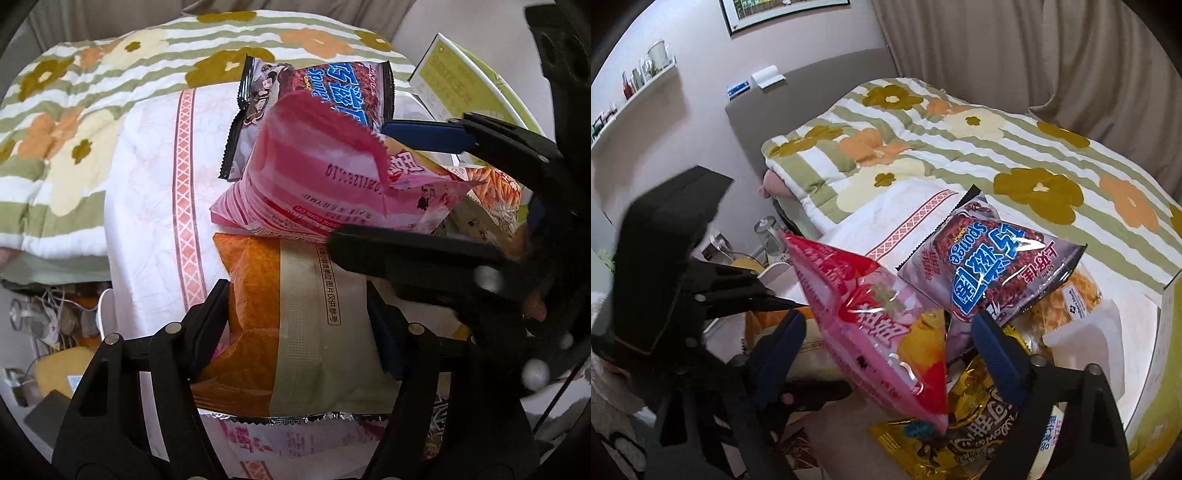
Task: Organize snacks
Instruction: 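Grasp the orange-and-cream bag with the left gripper while the right grasps the pink bag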
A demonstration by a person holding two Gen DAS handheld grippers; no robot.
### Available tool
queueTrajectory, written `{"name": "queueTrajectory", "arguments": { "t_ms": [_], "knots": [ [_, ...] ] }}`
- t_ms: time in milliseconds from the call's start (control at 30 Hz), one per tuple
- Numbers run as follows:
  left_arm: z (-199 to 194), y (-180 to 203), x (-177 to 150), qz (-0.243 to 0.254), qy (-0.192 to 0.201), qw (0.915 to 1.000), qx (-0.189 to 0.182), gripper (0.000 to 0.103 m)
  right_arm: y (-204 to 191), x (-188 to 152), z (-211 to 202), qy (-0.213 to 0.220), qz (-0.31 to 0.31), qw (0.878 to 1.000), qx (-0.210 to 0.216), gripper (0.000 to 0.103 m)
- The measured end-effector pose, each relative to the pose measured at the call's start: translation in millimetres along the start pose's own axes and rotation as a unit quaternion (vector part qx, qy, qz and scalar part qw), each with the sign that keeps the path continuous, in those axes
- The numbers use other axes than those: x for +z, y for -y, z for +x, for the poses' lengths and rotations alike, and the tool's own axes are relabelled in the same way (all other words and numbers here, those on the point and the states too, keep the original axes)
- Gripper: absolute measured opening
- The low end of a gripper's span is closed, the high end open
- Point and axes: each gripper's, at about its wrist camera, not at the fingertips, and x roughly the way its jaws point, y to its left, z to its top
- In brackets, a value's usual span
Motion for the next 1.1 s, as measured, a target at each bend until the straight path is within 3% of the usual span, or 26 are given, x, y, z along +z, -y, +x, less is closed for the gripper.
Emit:
{"name": "queueTrajectory", "arguments": {
  "t_ms": [367,467,767,1100],
  "knots": [
    [-10.7,4.9,-7.3,0.003,0.007,0.9999,0.008,0.066,-2.2,3.9,9.4,-0.017,-0.008,1.0,0.001,0.058],
    [-18.9,5.2,-7.7,0.001,0.011,0.9998,0.014,0.066,-3.7,5.2,1.5,-0.011,-0.004,1.0,-0.001,0.057],
    [-66.3,10.2,-7.1,0.001,0.045,0.9986,0.025,0.066,-4.7,17.9,-53.0,0.044,0.053,0.998,0.011,0.057],
    [-134.5,34.3,23.7,0.009,0.105,0.9937,0.039,0.066,2.4,28.1,-157.0,0.124,0.114,0.985,-0.03,0.057]
  ]
}}
